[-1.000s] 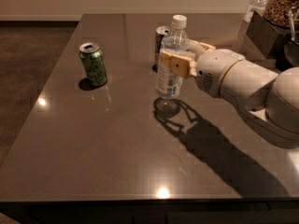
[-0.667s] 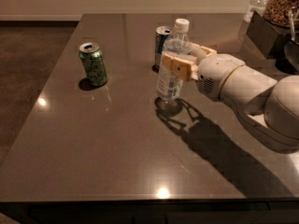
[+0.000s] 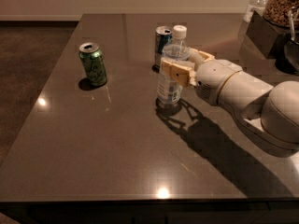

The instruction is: Place blue plastic bottle upright

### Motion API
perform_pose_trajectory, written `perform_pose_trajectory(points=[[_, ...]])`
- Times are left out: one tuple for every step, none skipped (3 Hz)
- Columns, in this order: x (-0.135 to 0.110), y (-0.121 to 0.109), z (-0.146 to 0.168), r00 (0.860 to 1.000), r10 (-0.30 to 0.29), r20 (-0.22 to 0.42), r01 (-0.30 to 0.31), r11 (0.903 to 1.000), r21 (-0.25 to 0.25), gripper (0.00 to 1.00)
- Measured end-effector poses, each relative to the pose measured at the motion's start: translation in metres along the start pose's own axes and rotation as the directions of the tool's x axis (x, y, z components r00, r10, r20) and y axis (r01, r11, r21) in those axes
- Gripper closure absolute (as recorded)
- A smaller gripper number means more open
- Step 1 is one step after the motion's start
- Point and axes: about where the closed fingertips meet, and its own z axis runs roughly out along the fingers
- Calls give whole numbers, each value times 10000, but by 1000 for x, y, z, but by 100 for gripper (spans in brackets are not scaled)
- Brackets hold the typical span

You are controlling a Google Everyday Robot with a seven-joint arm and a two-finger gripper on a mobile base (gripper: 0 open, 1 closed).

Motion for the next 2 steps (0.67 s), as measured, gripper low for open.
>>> perform_pose_trajectory(points=[[3, 0, 1, 10000, 18, 6, -18, 9999, 132, 88], [10, 0, 3, 9999, 115, -45, -114, 9995, 307, 57]])
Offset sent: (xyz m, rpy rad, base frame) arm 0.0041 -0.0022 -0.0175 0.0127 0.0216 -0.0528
